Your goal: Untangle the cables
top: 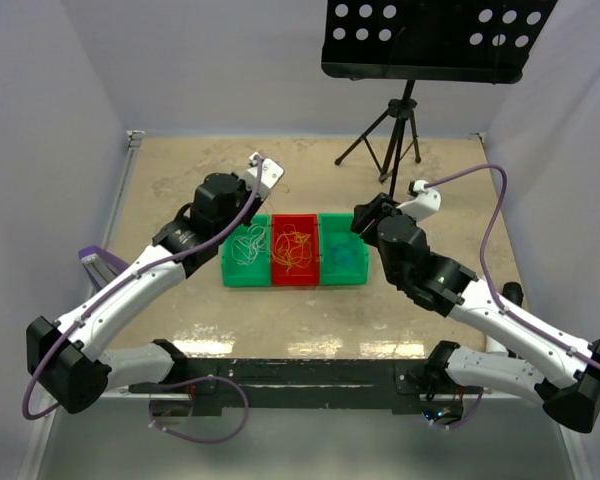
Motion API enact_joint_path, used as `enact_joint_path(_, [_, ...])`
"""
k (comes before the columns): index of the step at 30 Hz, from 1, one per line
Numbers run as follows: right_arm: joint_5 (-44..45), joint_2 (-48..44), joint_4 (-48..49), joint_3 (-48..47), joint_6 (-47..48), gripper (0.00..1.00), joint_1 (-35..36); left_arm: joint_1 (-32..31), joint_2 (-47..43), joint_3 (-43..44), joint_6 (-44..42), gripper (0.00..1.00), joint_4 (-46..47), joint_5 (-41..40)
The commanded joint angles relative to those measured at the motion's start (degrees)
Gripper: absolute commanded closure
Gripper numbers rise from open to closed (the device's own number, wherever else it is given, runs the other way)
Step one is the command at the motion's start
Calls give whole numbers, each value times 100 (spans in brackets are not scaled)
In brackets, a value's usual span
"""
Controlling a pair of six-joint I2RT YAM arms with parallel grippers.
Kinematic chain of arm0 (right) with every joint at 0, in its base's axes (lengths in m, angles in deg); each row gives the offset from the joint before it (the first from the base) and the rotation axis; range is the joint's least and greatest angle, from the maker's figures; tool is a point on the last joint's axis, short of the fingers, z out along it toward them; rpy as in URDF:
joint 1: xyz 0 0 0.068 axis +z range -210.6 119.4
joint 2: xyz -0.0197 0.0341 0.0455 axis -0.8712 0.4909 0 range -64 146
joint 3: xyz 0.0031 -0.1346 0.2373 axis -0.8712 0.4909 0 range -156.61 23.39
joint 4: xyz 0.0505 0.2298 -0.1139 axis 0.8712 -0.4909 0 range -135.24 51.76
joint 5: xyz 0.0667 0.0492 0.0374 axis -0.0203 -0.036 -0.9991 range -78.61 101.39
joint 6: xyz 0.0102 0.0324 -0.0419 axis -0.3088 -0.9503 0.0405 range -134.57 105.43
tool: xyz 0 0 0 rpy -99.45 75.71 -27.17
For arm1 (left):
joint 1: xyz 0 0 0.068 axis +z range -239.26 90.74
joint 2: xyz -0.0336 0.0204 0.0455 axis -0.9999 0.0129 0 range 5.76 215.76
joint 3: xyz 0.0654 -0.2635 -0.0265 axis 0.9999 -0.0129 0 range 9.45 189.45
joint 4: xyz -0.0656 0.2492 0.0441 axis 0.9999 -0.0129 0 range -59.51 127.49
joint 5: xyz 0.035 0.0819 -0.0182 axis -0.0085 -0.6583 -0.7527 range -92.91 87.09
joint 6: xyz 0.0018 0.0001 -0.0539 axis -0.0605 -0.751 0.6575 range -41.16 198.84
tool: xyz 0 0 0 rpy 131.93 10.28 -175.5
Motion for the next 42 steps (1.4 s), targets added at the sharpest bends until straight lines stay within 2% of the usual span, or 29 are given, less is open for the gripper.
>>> enact_joint_path(1, [8, -123, 185, 83, -97, 43, -41, 6, -88, 139, 612, 100, -159, 224])
enact_joint_path(9, [52, -255, 159, 180, -133, 43, -49, -11, 597, 367, 647, 100, -432, 339])
enact_joint_path(17, [157, -369, 132, 188, -98, 42, -102, -275, 1195, 499, 586, 100, 33, 884])
enact_joint_path(27, [122, -457, 246, 285, -1, 42, -243, -530, 2073, 438, 550, 100, -133, 524])
enact_joint_path(35, [-220, -299, 387, 355, 78, 41, -427, -530, 2232, 174, 534, 100, 218, 884])
enact_joint_path(39, [-536, -238, 562, 513, -44, 41, -454, -521, 2443, 393, 507, 86, -88, 1103])
enact_joint_path(41, [-738, -158, 694, 619, -97, 42, -454, -521, 2444, 517, 454, 74, -221, 1401])
enact_joint_path(42, [-905, -115, 860, 689, -45, 41, -454, -521, 2417, 517, 454, 63, -239, 1507])
